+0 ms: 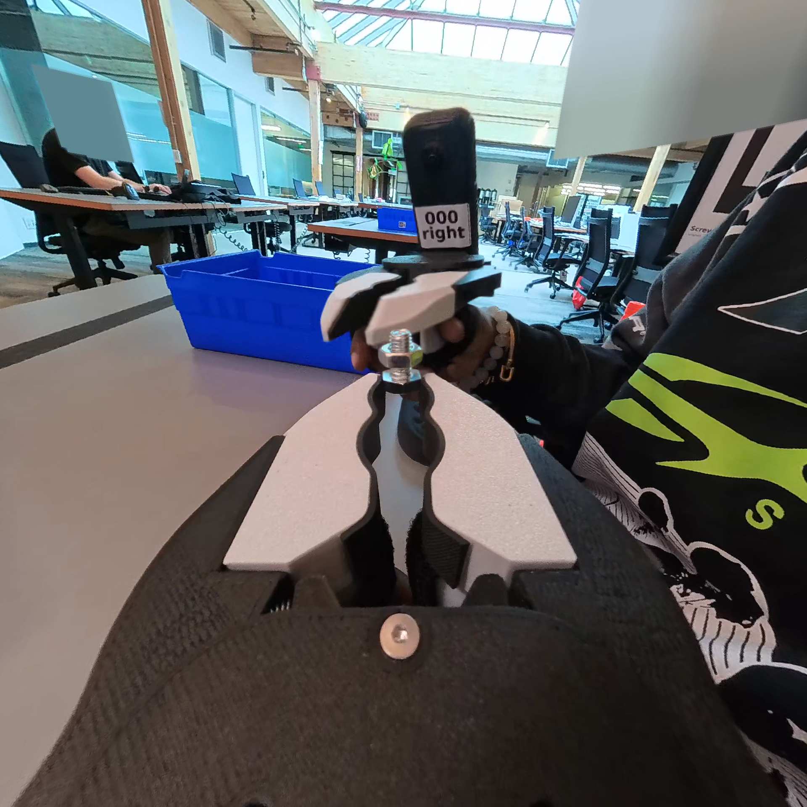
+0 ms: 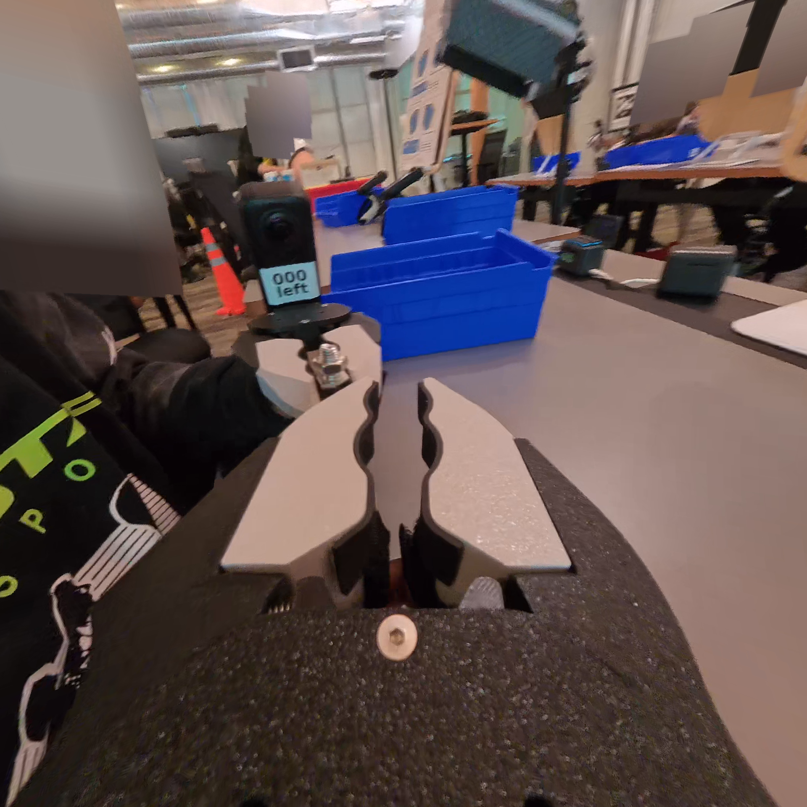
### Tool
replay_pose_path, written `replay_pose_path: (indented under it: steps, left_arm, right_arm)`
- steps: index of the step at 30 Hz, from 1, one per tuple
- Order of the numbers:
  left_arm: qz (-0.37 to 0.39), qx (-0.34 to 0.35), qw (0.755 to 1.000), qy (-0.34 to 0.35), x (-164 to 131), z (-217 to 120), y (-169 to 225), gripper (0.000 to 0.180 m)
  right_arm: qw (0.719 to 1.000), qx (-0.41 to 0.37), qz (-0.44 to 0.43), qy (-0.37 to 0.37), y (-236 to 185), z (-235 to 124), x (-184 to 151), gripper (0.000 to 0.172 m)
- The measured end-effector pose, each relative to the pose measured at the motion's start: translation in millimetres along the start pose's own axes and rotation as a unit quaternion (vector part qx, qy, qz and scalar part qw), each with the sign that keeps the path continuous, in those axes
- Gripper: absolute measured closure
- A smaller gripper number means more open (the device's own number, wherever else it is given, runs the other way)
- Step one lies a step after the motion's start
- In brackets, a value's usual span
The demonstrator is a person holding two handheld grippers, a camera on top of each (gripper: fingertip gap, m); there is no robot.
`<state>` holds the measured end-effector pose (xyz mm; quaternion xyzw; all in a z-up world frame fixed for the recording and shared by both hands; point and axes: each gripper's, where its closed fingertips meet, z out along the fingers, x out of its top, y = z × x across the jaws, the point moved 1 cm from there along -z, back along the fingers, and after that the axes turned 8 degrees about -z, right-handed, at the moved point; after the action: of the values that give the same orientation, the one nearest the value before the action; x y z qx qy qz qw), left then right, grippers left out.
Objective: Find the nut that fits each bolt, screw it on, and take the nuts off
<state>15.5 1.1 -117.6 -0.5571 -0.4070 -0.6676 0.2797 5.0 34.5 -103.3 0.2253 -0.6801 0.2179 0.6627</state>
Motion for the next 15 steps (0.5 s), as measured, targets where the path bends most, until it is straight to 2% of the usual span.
replay_pose_path:
  steps: [3, 10, 15]
  left_arm:
    - [0.004, 0.003, 1.000, -0.007, -2, 1, 0, 0.166]
    - [0.011, 0.008, 1.000, -0.018, -6, 3, -1, 0.166]
    - [0.016, 0.006, 1.000, -0.022, -8, 4, 0, 0.166]
  right_arm:
    - [1.000, -0.003, 0.013, 0.014, 4, -10, 3, 0.158]
    - [0.999, 0.044, 0.006, 0.011, -21, 16, 5, 0.129]
    - [0.999, 0.041, 0.001, -0.010, -24, 32, -2, 0.125]
